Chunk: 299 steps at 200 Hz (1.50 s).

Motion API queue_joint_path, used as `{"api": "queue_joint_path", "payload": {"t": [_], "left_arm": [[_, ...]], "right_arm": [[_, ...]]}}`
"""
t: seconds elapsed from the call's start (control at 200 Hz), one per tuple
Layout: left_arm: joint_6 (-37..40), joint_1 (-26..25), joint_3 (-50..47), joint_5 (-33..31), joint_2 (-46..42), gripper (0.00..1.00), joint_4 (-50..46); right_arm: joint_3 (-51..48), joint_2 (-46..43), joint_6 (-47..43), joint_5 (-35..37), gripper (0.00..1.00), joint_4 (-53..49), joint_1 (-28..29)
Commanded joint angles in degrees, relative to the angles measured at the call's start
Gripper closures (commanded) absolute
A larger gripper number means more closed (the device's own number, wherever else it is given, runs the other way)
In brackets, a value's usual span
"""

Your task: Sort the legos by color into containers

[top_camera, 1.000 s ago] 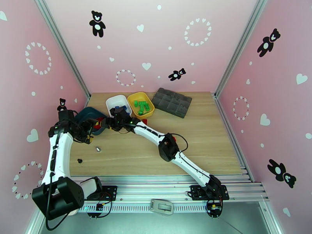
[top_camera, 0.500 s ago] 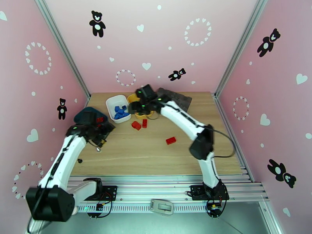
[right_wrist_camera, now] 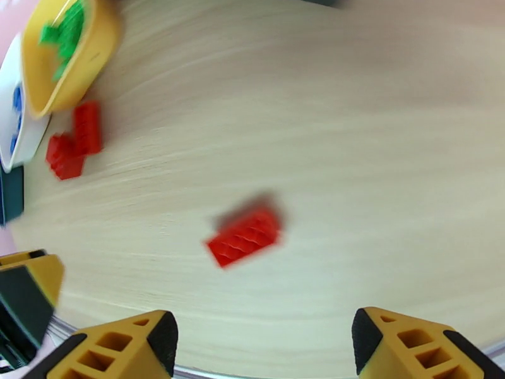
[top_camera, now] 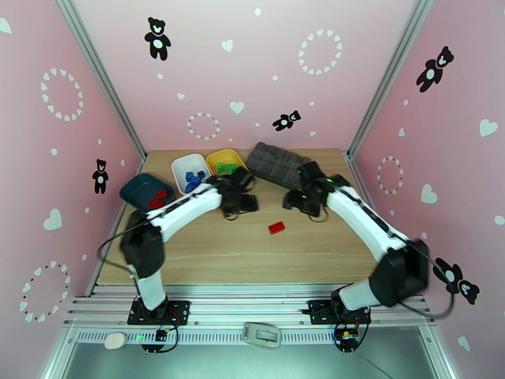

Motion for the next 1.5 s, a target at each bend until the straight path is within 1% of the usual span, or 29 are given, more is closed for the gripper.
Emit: {"api": "queue_joint_path", "payload": {"t": [0.0, 0.075, 0.165, 0.265, 0.365, 0.531, 0.591, 0.861, 0.961, 1.131, 1.196, 1.256, 1.301, 1.376, 1.491], "left_arm": [[11.3, -2.4, 6.3, 2.2, 6.4, 0.17, 0.0], [16.3, -4.4, 11.6, 3.0, 10.9, 0.18, -1.0], [21.3, -6.9, 18.3, 2.2, 16.1, 0.19, -3.4], [24.8, -8.5, 23.9, 1.0, 20.8, 0.2, -5.0], [26.8, -9.1, 27.5, 0.1, 24.1, 0.2, -5.6], [28.7, -9.8, 29.1, -0.2, 27.1, 0.2, -5.9], [29.2, -10.3, 29.1, -1.9, 27.7, 0.2, -6.4], [28.9, -11.5, 27.6, -6.3, 30.3, 0.28, -8.2], [28.3, -11.6, 26.5, -7.8, 30.2, 0.29, -8.2], [27.8, -11.8, 26.4, -8.8, 30.9, 0.38, -9.0], [27.2, -11.8, 26.4, -9.9, 30.8, 0.45, -9.3], [26.7, -11.8, 26.1, -11.6, 30.2, 0.54, -9.3], [26.3, -11.8, 25.9, -12.5, 29.4, 0.59, -9.3], [25.3, -11.2, 25.5, -13.2, 27.1, 0.65, -9.2], [22.3, -8.9, 22.3, -11.8, 21.4, 0.7, -7.4]], "right_arm": [[-4.8, -6.4, 1.1, -3.6, 0.22, -4.4, -4.0], [-7.7, -10.3, 0.8, -5.9, 0.22, -6.1, -7.1], [-10.1, -14.5, 0.3, -7.5, 0.22, -8.5, -9.3], [-11.9, -18.5, 0.2, -8.1, 0.22, -11.0, -9.9], [-12.5, -21.5, 0.7, -8.5, 0.23, -13.5, -9.9], [-11.6, -24.4, 0.9, -7.8, 0.23, -17.0, -9.9], [-11.3, -25.0, 0.8, -7.7, 0.24, -17.8, -9.9], [-12.1, -26.8, 1.6, -8.2, 0.26, -18.5, -9.9], [-12.4, -27.2, 2.0, -8.5, 0.26, -18.2, -9.9], [-12.6, -27.6, 2.6, -9.0, 0.28, -17.6, -9.9], [-12.7, -27.7, 2.8, -9.2, 0.28, -17.1, -9.9], [-12.7, -27.6, 3.0, -9.6, 0.3, -16.6, -9.9], [-12.7, -27.5, 3.0, -10.2, 0.31, -16.1, -9.9], [-13.0, -27.1, 3.1, -11.7, 0.32, -14.4, -9.9], [-14.7, -26.0, 4.7, -16.4, 0.31, -8.5, -9.6]]}}
